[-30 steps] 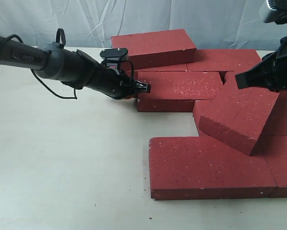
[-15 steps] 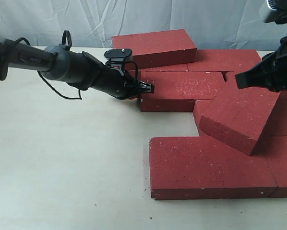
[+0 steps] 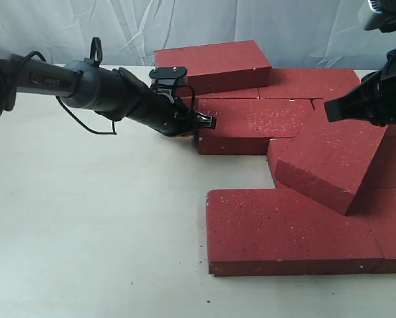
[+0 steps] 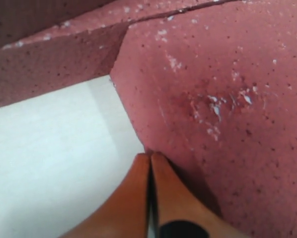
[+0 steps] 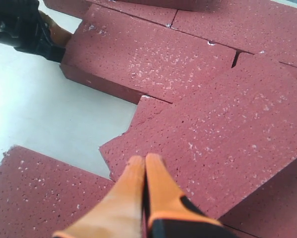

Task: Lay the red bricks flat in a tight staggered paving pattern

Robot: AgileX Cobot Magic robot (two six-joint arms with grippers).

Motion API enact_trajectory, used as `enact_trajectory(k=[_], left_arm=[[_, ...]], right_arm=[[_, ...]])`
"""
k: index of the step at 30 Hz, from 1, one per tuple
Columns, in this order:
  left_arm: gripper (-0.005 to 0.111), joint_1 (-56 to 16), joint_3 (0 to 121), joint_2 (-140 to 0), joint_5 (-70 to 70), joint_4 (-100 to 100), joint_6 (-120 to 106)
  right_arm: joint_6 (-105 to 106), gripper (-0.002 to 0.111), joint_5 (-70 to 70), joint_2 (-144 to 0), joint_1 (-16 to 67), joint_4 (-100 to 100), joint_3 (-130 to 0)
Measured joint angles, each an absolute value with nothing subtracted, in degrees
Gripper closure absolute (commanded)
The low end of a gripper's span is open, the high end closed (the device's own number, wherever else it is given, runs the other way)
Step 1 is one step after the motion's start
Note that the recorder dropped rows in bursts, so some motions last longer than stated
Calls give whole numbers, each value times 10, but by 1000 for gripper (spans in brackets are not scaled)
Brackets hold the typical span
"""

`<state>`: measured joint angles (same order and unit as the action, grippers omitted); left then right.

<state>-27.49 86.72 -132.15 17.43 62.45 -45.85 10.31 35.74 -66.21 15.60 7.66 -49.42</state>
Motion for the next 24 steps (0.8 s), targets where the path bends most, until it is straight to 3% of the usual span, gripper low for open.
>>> enact_trajectory(k=[14, 24], left_arm=[[107, -235, 872, -1302, 246, 424, -284], [107, -256, 872, -1292, 249, 432, -283]], right_arm=[[103, 109, 357, -662, 156, 77, -494], [103, 109, 354, -662, 156, 80, -494]])
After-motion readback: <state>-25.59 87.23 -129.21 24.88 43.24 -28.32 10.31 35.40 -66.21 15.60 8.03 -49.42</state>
